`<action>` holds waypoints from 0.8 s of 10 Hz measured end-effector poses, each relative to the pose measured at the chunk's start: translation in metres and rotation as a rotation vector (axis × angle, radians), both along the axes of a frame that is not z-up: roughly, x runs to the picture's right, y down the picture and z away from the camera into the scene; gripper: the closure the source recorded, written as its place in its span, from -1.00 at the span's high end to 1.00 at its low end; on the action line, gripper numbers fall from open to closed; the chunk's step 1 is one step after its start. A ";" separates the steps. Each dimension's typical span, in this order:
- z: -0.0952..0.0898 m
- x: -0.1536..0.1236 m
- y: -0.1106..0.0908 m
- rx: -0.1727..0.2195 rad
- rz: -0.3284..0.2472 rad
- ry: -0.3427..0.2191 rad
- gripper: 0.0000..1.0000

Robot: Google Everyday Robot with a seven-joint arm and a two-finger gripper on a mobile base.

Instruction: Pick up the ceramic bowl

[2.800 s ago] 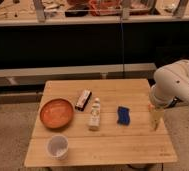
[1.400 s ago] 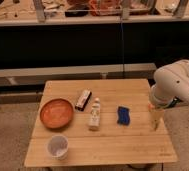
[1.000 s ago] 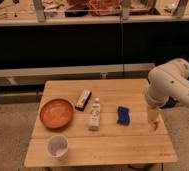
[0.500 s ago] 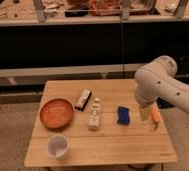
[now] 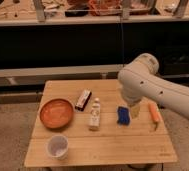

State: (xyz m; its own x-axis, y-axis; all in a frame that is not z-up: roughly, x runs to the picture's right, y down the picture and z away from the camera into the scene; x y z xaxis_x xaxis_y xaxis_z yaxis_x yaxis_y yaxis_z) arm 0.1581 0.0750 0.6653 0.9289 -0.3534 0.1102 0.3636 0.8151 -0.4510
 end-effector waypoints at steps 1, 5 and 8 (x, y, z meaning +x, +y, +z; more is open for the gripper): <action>0.000 -0.004 0.000 -0.001 -0.020 -0.007 0.60; 0.004 -0.038 -0.005 0.000 -0.154 -0.071 0.60; 0.008 -0.050 -0.004 -0.004 -0.218 -0.094 0.60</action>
State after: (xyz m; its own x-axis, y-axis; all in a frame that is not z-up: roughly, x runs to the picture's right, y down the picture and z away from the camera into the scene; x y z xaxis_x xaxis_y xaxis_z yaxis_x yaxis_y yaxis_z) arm 0.1083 0.0708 0.6735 0.8163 -0.5439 0.1945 0.5714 0.7111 -0.4095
